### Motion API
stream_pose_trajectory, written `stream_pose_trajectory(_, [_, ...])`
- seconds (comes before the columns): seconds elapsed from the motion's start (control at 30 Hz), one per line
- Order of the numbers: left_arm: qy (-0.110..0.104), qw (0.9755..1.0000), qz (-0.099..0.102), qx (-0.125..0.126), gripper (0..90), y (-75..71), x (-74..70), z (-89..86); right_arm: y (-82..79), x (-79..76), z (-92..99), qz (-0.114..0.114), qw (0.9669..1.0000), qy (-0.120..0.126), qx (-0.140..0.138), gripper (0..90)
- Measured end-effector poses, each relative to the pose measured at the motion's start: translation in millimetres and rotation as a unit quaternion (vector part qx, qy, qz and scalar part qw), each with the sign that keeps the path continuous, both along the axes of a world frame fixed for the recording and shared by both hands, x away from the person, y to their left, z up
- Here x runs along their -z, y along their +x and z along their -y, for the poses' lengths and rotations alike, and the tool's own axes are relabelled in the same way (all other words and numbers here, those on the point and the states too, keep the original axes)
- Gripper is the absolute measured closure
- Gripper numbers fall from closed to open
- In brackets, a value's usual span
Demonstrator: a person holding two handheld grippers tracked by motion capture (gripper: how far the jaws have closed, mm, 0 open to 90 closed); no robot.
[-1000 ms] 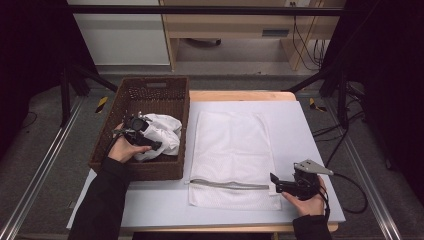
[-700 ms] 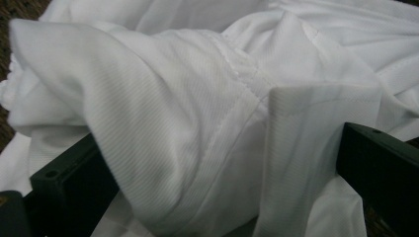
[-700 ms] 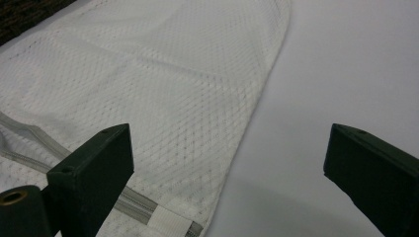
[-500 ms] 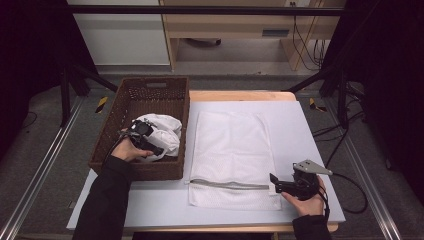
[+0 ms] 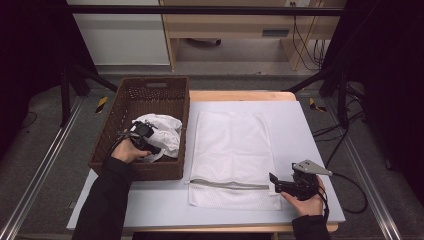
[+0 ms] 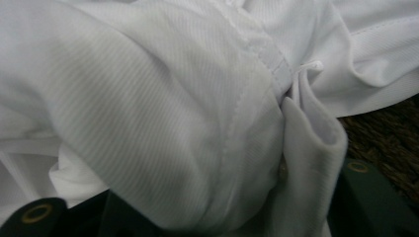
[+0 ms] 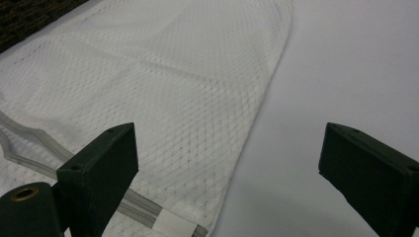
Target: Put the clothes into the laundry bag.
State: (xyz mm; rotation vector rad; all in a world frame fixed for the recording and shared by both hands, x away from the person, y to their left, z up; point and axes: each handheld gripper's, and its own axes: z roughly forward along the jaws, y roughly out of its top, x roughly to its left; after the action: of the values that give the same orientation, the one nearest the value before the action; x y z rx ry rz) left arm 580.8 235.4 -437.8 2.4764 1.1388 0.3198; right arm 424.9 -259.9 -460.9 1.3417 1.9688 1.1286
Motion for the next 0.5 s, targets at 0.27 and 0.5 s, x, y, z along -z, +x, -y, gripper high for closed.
stream_pose_trajectory(0.27, [-0.006, 0.9999, 0.011, 0.002, 61.7, -4.1, -9.6, -3.9, -0.6, 0.7, 2.7, 0.000, 1.0000, 0.002, 0.005, 9.8])
stream_pose_trajectory(0.5, [-0.077, 0.9946, 0.065, -0.026, 64.5, -10.8, -26.6, -14.7, -1.1, 0.0, 4.3, 0.002, 1.0000, 0.004, 0.006, 10.4])
